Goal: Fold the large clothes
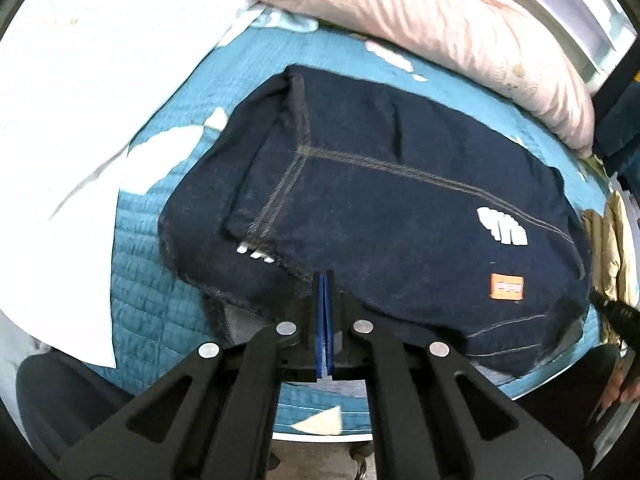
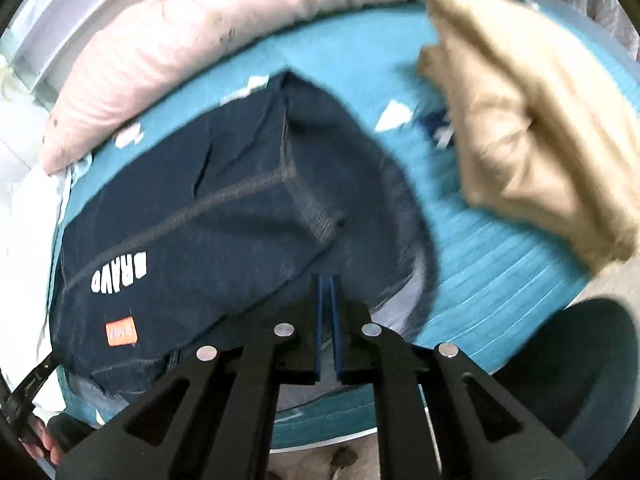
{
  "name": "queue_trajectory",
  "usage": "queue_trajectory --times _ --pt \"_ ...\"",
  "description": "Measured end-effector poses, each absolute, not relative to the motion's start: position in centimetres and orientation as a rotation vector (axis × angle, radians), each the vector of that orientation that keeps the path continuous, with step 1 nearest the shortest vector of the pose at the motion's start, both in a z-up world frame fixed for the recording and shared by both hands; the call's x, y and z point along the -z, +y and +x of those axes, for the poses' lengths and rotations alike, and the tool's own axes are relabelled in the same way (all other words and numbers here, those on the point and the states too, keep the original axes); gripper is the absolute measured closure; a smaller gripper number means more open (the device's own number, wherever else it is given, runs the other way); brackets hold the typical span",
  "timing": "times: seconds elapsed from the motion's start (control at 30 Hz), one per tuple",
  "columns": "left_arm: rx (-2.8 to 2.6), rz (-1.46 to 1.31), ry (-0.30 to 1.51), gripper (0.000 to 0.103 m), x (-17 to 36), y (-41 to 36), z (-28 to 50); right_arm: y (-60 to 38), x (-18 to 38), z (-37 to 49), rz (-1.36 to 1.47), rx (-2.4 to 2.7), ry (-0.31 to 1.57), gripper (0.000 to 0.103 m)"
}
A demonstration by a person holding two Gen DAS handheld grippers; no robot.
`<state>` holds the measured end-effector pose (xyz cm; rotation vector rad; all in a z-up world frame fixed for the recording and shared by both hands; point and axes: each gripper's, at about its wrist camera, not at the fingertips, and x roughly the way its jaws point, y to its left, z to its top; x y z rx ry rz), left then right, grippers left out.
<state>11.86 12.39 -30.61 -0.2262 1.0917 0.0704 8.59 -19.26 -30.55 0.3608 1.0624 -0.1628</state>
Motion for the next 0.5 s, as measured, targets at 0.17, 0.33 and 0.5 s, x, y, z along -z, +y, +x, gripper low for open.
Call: queue_trajectory --times 0.17,0.33,0.5 --pt "-0.021 -0.171 1.078 0.063 29.2 9.2 12.4 -23.7 28.1 8.6 0.466 0.179 0.932 0.016" --pt "0.007 -0.193 1.056 0.032 28.0 5.8 13.8 -26.6 29.6 11.5 0.573 0.123 1.026 0.015" --pt "0.014 -0.143 1.054 0.028 27.4 2.4 15.3 -27.3 32.2 13.6 0.652 0.040 1.139 0.015"
